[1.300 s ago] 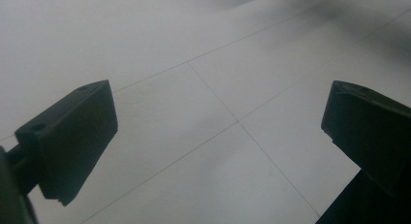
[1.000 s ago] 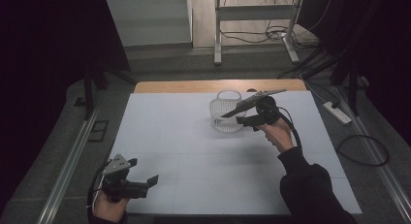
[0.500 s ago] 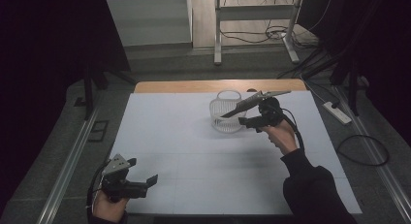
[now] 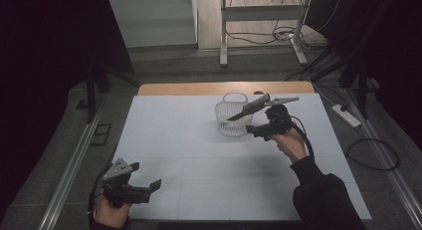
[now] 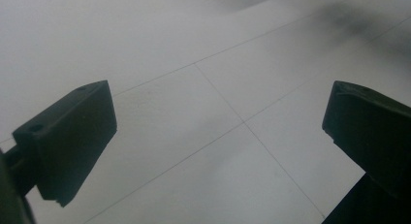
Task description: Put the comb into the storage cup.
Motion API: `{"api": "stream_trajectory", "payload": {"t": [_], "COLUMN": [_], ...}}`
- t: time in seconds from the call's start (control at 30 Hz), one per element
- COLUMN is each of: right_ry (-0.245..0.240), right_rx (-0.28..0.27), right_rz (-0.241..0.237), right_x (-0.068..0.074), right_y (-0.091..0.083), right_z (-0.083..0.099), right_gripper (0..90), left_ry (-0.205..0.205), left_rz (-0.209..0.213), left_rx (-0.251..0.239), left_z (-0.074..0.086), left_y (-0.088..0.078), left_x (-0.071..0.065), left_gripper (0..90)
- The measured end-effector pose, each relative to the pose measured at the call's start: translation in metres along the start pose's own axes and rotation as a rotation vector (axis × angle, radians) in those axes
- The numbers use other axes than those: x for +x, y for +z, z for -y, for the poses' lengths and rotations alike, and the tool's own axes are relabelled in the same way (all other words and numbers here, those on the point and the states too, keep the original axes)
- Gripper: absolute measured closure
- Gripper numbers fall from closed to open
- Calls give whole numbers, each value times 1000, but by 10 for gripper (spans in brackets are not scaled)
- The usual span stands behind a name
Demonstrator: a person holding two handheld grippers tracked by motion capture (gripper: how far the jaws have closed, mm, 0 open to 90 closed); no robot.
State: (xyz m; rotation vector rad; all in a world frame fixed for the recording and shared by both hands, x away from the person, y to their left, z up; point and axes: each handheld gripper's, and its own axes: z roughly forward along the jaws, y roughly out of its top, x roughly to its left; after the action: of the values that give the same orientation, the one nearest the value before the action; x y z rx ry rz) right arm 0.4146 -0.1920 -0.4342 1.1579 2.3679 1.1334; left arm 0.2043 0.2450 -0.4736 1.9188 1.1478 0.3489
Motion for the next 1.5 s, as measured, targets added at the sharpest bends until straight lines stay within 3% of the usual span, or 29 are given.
{"api": "stream_trajectory", "payload": {"t": [0.57, 0.83, 1.5], "right_ry": [-19, -75, -79], "right_rx": [4, 24, 11], "right_rz": [-22, -4, -24], "right_x": [6, 13, 22], "right_y": [-12, -16, -33], "right_z": [9, 13, 25], "right_gripper": [0, 0, 0], "left_ry": [-11, -23, -23], "left_rz": [14, 11, 14], "left_rx": [-2, -10, -14], "left_z": [1, 3, 5], "left_y": [-3, -7, -9], "left_x": [4, 7, 8], "left_gripper": [0, 0, 0]}}
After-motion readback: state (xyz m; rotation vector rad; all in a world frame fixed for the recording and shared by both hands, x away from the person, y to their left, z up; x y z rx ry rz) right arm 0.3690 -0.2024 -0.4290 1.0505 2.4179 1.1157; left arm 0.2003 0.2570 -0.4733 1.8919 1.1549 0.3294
